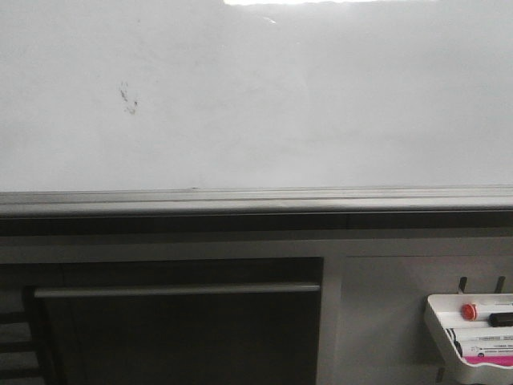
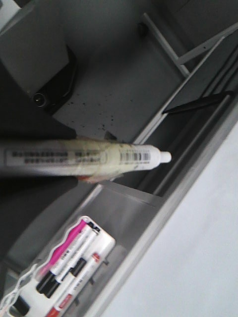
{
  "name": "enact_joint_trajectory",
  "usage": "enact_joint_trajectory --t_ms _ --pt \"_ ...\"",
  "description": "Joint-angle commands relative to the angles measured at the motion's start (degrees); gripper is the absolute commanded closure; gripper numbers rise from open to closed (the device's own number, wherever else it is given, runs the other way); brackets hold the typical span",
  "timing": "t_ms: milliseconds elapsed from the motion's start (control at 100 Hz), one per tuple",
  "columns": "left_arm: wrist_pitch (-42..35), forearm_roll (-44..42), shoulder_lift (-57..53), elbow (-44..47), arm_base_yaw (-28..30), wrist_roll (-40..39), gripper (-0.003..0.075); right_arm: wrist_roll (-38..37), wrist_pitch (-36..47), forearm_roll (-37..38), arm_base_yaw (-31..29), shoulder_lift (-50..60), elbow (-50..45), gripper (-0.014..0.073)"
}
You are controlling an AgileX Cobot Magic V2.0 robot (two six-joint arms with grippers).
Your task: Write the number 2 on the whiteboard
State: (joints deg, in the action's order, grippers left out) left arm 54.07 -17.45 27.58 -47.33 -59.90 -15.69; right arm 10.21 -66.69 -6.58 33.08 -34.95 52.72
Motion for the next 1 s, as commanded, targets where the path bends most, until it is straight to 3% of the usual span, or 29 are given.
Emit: enact_joint_trajectory --t_ms 0,90,310,520,870,910,990 --pt "-5.05 -2.56 -0.08 0.0 -0.26 -1.35 0.0226 -0.33 -0.35 0.24 0.0 0.79 0.67 0.0589" --pt "-5.29 -3.1 0.02 0.58 -0.26 -1.35 0.0226 -1.03 -0.4 0.0 0.0 1.05 -0.1 0.0589" --pt "-5.44 -3.99 0.02 0.72 -0.26 -1.35 0.0226 -7.43 10.25 -1.27 0.0 -0.65 -0.68 0.0589" --pt "-5.44 -3.99 0.02 0.72 -0.26 -1.35 0.0226 -7.19 13.13 -2.67 0.0 -10.6 1.4 0.0589" --pt "-5.44 -3.99 0.02 0.72 -0.26 -1.35 0.0226 1.82 8.44 -2.45 -1.51 -32.77 18.48 0.0589" --pt "-5.34 -4.12 0.02 0.72 -0.26 -1.35 0.0226 3.45 7.14 -4.45 -2.93 -34.64 20.99 0.0589" --pt "-4.89 -4.73 0.02 0.72 -0.26 -1.35 0.0226 13.24 4.41 -17.93 -8.31 -38.03 24.11 0.0589"
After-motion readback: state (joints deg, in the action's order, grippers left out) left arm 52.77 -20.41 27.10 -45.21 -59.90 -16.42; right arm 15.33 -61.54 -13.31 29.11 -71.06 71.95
